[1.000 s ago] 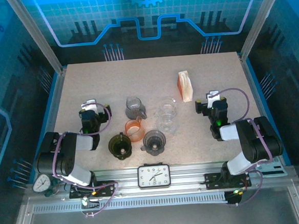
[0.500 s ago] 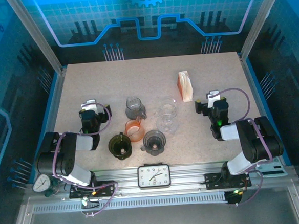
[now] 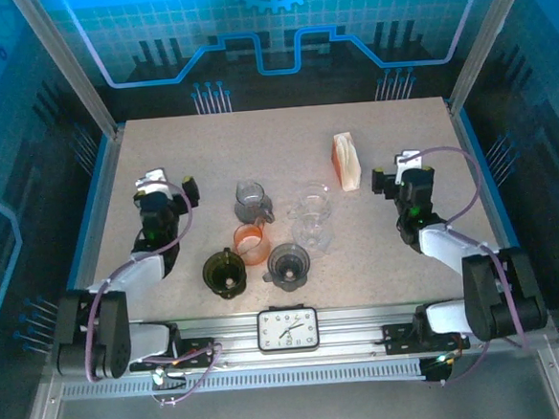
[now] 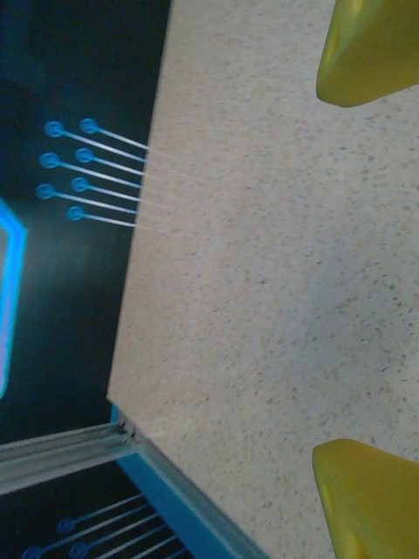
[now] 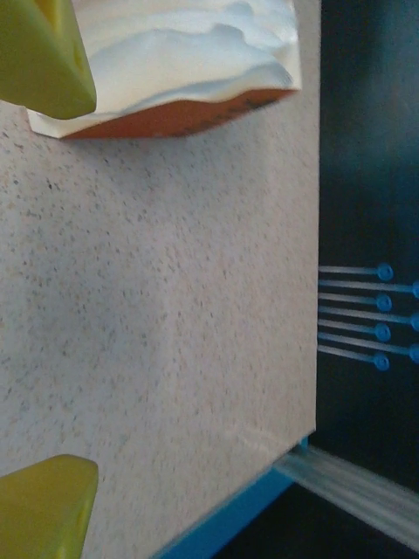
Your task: Place the coffee filter in the dripper
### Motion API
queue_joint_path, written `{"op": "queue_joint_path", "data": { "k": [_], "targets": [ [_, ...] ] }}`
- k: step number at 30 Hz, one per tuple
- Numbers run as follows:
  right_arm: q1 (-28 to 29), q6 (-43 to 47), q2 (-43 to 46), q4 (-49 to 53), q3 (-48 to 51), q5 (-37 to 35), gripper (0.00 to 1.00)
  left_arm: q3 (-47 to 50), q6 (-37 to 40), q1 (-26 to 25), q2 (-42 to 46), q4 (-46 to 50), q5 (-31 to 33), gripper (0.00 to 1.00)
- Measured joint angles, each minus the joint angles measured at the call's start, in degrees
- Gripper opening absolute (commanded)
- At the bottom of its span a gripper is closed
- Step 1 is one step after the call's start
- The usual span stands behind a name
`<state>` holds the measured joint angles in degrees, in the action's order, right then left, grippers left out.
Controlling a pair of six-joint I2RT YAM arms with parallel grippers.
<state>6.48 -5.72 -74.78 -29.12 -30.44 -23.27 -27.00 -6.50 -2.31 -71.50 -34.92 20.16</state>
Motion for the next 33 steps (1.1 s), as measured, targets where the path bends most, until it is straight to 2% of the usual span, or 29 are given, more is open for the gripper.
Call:
{"op": "queue_joint_path", "data": {
  "k": [2,5,6,7,8,12,14,17,20,23,27,29,33],
  "targets": [
    [1.25,-3.43,1.68,3.08,-1.05,-4.94,1.0,-0.61,-4.92,0.0,1.97,1.31,1.57,0.99],
    [1.64,-13.6,4.37,11.89,-4.0,-8.83,1.0,-3.76,-18.43,0.52,5.03,8.92,3.5,0.99],
    [1.07,-17.0,5.66,15.06,-4.76,-8.02,1.0,-5.35,-23.87,1.09,6.1,12.59,3.63,0.99],
    [0.02,-19.34,6.95,16.76,-5.03,-5.73,0.92,-6.64,-27.98,1.77,6.82,15.28,3.41,0.99],
    [-0.94,-21.05,7.85,17.46,-5.03,-3.23,0.9,-7.52,-30.86,2.4,7.26,16.79,2.56,0.99],
    [-2.73,-27.76,9.49,17.84,-3.3,5.73,0.89,-8.35,-39.67,3.87,8.11,18.86,-4.81,0.99],
    [-2.64,-29.55,9.6,19.8,-2.99,9.46,0.92,-8.31,-42.71,3.87,8.28,19.26,-9.62,0.99],
    [-1.14,-30.08,10.05,25.22,-3.65,13.62,0.94,-8.31,-45.09,3.39,9.49,21.31,-15.91,0.99],
    [3.13,-28.92,10.75,31.26,-5.4,15.67,0.95,-9.03,-44.54,0.35,12.28,27.87,-18.99,0.97],
    [9.35,-27.41,13.09,35.23,-5.95,16.41,0.96,-11.45,-42.45,-4.68,15.02,36.09,-20.79,0.86],
    [17.09,-25.44,16.37,39.45,-5.95,16.06,0.97,-13.81,-39.45,-9.46,18.67,46.47,-21.51,0.75],
    [20.37,-24.57,17.05,41.16,-5.95,15.8,0.97,-13.79,-38.88,-10.88,20.52,51.41,-21.27,0.74],
    [27.02,-22.73,16.74,44.19,-6.14,15.74,0.91,-13.4,-37.9,-15.13,24.09,59.06,-18.86,0.73]
  ]
}}
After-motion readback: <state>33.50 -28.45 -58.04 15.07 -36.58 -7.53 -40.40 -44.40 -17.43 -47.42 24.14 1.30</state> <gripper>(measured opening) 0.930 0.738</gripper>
